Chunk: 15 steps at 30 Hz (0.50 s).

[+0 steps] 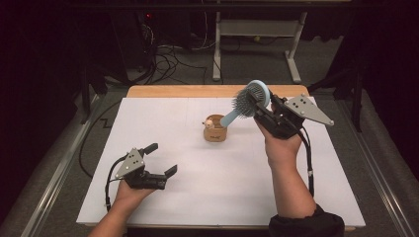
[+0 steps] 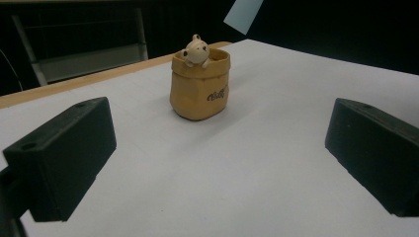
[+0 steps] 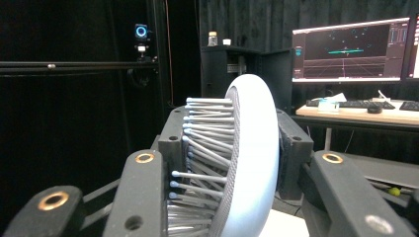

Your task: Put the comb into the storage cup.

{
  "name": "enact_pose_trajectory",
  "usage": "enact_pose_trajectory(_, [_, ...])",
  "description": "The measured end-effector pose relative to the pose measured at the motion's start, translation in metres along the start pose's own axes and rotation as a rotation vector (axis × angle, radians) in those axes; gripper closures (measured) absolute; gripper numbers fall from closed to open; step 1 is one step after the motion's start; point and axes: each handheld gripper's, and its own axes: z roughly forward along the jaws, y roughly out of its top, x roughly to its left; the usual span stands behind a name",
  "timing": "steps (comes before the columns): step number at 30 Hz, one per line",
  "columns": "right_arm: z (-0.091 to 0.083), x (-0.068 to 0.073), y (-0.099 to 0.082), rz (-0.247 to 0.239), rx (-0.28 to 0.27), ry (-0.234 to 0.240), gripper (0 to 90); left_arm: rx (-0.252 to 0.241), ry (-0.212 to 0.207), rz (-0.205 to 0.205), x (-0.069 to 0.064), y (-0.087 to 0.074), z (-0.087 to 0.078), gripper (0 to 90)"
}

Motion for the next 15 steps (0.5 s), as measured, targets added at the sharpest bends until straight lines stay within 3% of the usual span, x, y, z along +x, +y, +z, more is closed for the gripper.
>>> enact_pose_trajectory(15, [0.02, -0.001, 0.002, 0.004, 0.007, -0.013, 59.4, 0.008, -0.003, 0.004, 0.0, -0.001, 0.002, 0.0])
